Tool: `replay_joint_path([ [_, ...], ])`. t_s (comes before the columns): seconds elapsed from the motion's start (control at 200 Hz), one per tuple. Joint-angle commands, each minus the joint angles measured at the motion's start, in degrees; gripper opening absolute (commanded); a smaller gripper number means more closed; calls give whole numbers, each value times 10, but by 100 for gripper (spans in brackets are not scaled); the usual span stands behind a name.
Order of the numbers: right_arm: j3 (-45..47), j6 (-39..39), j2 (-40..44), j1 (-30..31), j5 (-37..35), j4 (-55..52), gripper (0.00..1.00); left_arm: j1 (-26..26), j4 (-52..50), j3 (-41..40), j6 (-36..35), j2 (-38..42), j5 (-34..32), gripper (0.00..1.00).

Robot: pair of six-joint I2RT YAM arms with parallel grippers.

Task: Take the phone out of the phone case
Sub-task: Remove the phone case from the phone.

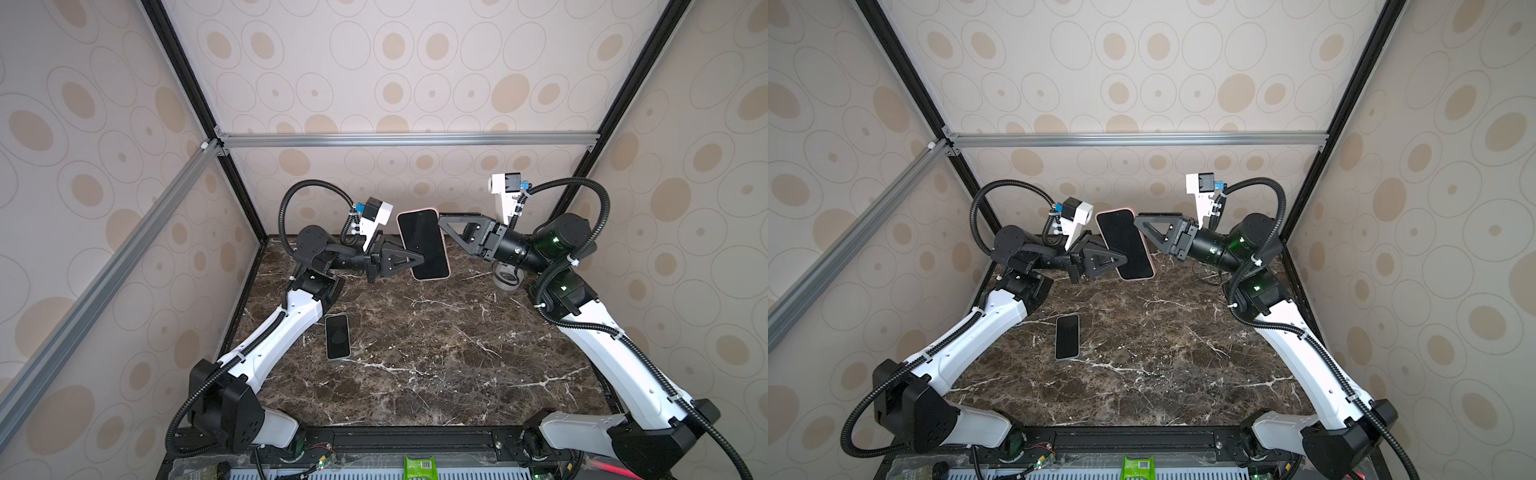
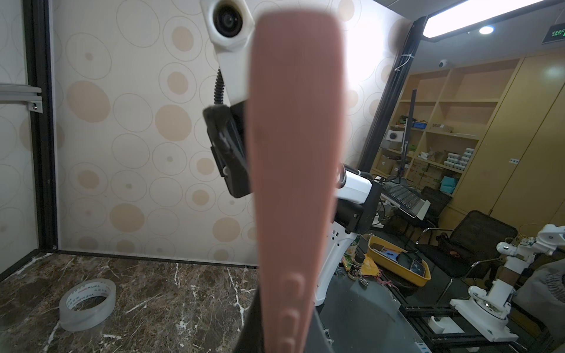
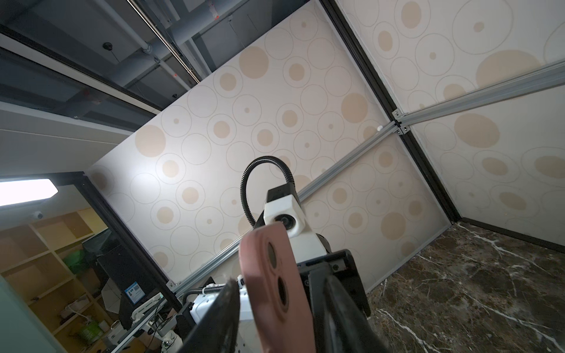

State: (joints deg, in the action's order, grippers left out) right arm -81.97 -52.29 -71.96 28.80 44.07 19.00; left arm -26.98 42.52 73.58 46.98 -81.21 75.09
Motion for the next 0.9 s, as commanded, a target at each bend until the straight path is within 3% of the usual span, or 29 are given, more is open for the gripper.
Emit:
replay_joint_path([
  [0.0, -14, -58, -6, 4, 16, 88, 43, -7, -26, 37, -46, 19, -4, 0],
  [0.43, -8, -59, -9, 12, 11, 62, 28, -11, -45, 41, -63, 22, -4, 0],
  [0.895, 41, -140, -2, 18, -1, 84, 0, -5, -99, 86, -102, -5, 9, 0],
])
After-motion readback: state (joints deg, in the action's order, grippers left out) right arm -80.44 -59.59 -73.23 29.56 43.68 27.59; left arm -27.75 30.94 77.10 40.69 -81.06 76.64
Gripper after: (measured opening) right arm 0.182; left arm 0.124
